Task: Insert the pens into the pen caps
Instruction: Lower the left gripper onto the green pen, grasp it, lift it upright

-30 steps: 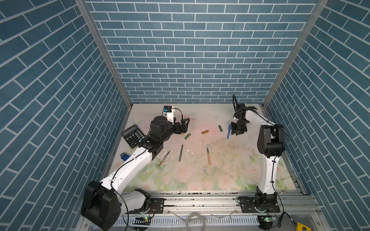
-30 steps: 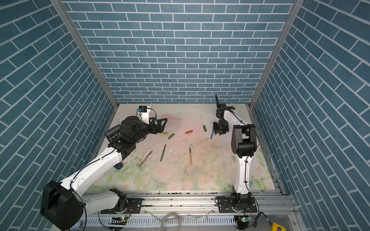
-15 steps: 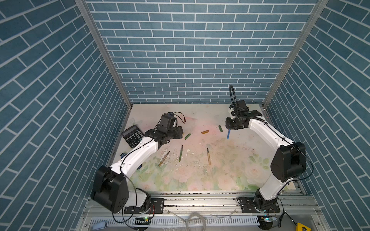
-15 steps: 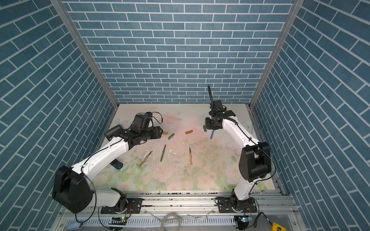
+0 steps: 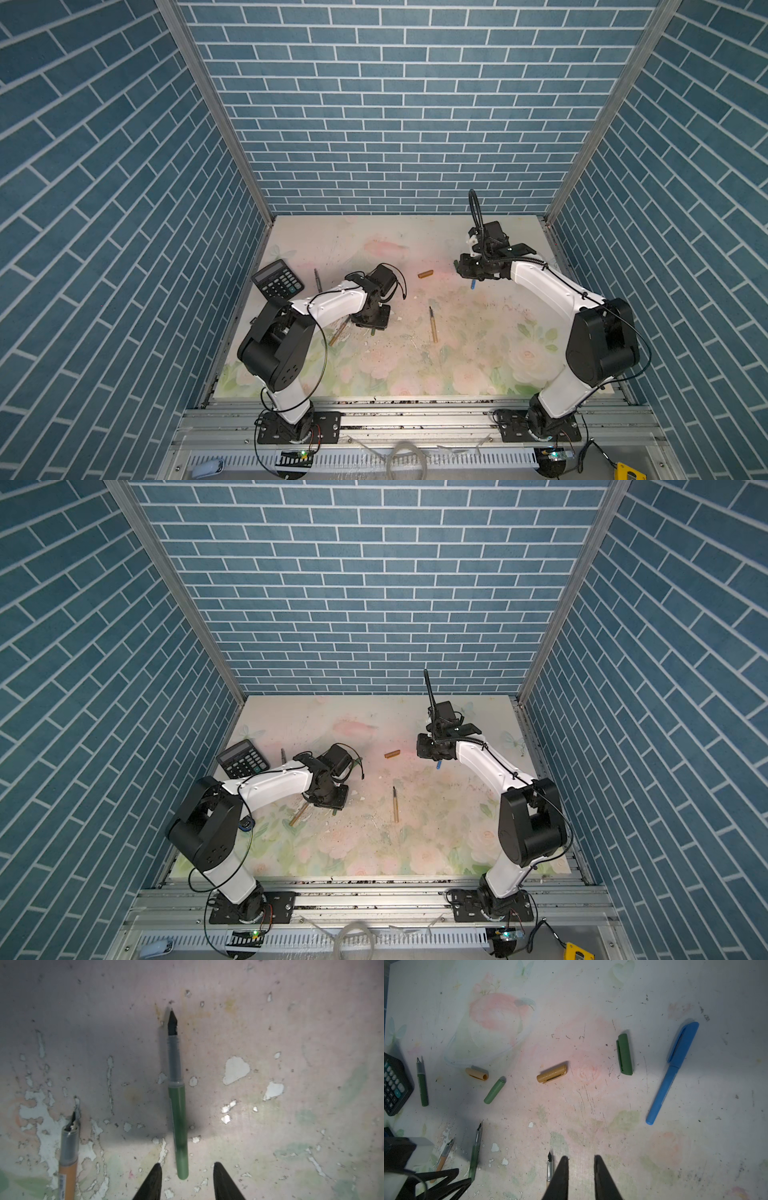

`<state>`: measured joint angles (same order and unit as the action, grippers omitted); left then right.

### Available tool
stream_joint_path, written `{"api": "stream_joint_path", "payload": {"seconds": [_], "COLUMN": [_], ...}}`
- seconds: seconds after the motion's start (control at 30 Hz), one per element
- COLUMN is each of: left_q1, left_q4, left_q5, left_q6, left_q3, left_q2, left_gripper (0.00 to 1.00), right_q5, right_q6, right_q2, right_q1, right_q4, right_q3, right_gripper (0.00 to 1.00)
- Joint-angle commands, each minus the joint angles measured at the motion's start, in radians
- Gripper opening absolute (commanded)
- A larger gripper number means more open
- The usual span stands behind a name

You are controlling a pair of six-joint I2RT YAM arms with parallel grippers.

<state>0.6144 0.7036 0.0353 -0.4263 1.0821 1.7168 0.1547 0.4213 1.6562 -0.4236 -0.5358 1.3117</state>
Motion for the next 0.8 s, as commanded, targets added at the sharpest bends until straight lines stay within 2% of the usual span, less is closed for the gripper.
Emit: {"api": "stream_joint_path", "payload": {"seconds": [0.0,0.2,0.47,0.67,0.7,0.77], "left_q1": [0.01,0.01,0.01,0.011,0.01,0.01], "left_q4": [0.029,0.03,0.012,-0.011,-0.031,-0.085], "left_q5": [-0.037,-0.092,-0.098,-0.069,-0.053,-0.018], "left_q6": [-0.004,-0.015,0.007,0.047,0.058,0.086], "left_q3": [0.005,-0.001,0.002,0.027,0.028,0.023], "left_q2": [0.042,0.084,0.081,-0.04,-0.083,-0.169], "left_gripper": [0.39,0.24,0.02,0.0,0.0,0.0], "right_q5": [0.015,0.021,0.041,0.091,0.108,0.157], "right_q6": [0.03,0.036,0.045,0.084,0.098,0.126], "right_q2": [-0.05,-0.059,-0.086,-0.117,-0.127,-0.155], "right_q1": [-0.01,-0.018,-0.024,-0.03,-0.031,-0.032], "right_q4": [0.03,0.039,0.037,0.067,0.095,0.164], "right_q3": [-0.019,-0.034,-0.034,-0.047,-0.058,-0.093], "right_gripper": [0.23,0.22,0.21,0.21,0.22,0.31]}}
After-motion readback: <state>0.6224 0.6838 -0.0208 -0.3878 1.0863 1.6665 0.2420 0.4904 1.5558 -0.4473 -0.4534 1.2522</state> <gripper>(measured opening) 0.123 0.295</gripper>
